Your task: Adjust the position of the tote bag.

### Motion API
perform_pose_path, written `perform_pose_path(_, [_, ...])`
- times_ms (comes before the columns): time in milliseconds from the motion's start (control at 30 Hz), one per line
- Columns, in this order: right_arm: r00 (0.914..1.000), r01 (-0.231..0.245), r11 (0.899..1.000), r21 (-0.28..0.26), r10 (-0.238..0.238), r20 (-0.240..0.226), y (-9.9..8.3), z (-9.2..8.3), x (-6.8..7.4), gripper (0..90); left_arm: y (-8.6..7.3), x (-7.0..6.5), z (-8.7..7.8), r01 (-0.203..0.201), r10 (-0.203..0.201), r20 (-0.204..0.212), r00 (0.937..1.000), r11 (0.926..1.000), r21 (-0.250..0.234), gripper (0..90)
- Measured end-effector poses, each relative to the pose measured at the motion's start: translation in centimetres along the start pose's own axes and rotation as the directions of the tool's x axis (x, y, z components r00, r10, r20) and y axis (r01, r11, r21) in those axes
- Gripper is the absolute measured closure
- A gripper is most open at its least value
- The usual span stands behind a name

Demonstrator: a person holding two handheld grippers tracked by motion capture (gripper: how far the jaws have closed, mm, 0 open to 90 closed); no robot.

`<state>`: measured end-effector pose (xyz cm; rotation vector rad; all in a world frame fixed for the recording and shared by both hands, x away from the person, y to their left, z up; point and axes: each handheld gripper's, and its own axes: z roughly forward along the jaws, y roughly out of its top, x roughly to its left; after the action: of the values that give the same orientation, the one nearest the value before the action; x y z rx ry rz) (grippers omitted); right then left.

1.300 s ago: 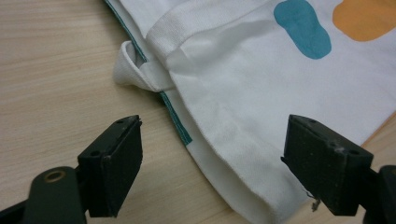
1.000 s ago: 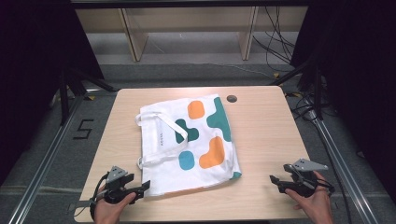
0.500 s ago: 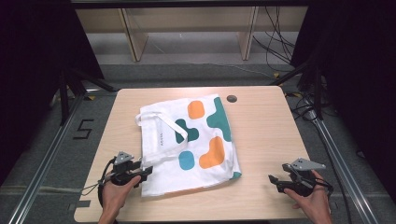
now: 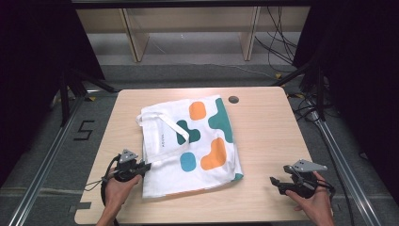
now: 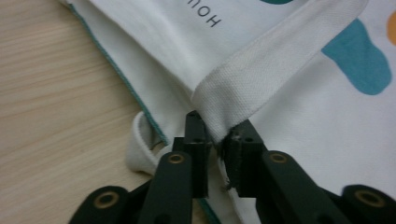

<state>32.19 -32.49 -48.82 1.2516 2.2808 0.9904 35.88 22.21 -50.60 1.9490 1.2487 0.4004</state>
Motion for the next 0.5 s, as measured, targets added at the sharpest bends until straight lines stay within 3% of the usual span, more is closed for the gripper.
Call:
perform_pose_path(67, [0.9999, -0.010, 1.000, 0.013, 0.010, 0.010, 0.0, -0.1, 0.0, 29.5, -0.1, -0.1, 0.0, 0.012, -0.012, 0.014, 0.9998, 0.9999, -0.008, 83.1])
perform_pose_path(100, [0.9997, 0.023, 1.000, -0.015, -0.023, 0.011, 0.0, -0.1, -0.2, 30.2, -0.1, -0.1, -0.2, 0.009, -0.009, 0.038, 0.9992, 1.0000, 0.001, 83.6])
perform_pose_path(133, [0.9998, 0.019, 1.000, -0.018, -0.019, 0.009, 0.0, -0.2, -0.2, 30.5, -0.1, -0.1, -0.2, 0.009, -0.009, 0.038, 0.9992, 1.0000, 0.001, 83.9])
perform_pose_path(167, [0.9998, 0.019, 1.000, -0.021, -0.019, 0.008, 0.0, -0.1, -0.2, 30.5, -0.3, -0.1, -0.3, -0.002, 0.001, 0.081, 0.9968, 0.9999, 0.011, 84.0])
perform_pose_path(233, [0.9995, 0.024, 1.000, -0.015, -0.024, 0.018, 0.0, -0.2, -0.3, 30.6, -0.4, -0.3, -0.4, 0.003, -0.004, 0.093, 0.9957, 0.9999, 0.015, 84.0])
perform_pose_path(267, [1.0000, 0.001, 1.000, -0.010, -0.001, -0.005, 0.0, -0.2, -0.1, 31.6, -0.6, -0.5, -0.4, 0.020, -0.021, 0.109, 0.9938, 0.9998, 0.004, 84.0])
perform_pose_path(300, [1.0000, -0.001, 1.000, -0.011, 0.001, -0.010, 0.0, -0.2, -0.1, 31.8, -0.7, -0.7, -0.5, 0.005, -0.007, 0.120, 0.9927, 0.9998, 0.018, 84.0])
perform_pose_path(333, [1.0000, -0.001, 1.000, -0.011, 0.001, -0.010, 0.0, -0.2, -0.1, 31.8, -0.9, -1.1, -0.5, 0.019, -0.021, 0.136, 0.9905, 0.9998, 0.011, 84.0])
perform_pose_path(367, [0.9994, -0.033, 0.999, 0.000, 0.033, -0.007, 0.0, -0.3, 0.2, 31.7, -1.0, -1.5, -0.4, 0.038, -0.037, 0.155, 0.9872, 0.9993, 0.001, 84.0])
perform_pose_path(433, [0.9999, -0.003, 1.000, -0.018, 0.002, -0.015, 0.0, -0.2, -0.2, 32.1, -1.1, -2.4, -0.4, 0.019, -0.019, 0.175, 0.9843, 0.9998, 0.004, 83.8])
perform_pose_path(500, [1.0000, -0.001, 1.000, -0.025, 0.001, -0.004, 0.0, -0.3, -0.2, 32.3, -1.1, -3.1, -0.5, -0.032, 0.027, 0.189, 0.9815, 0.9992, 0.023, 83.7])
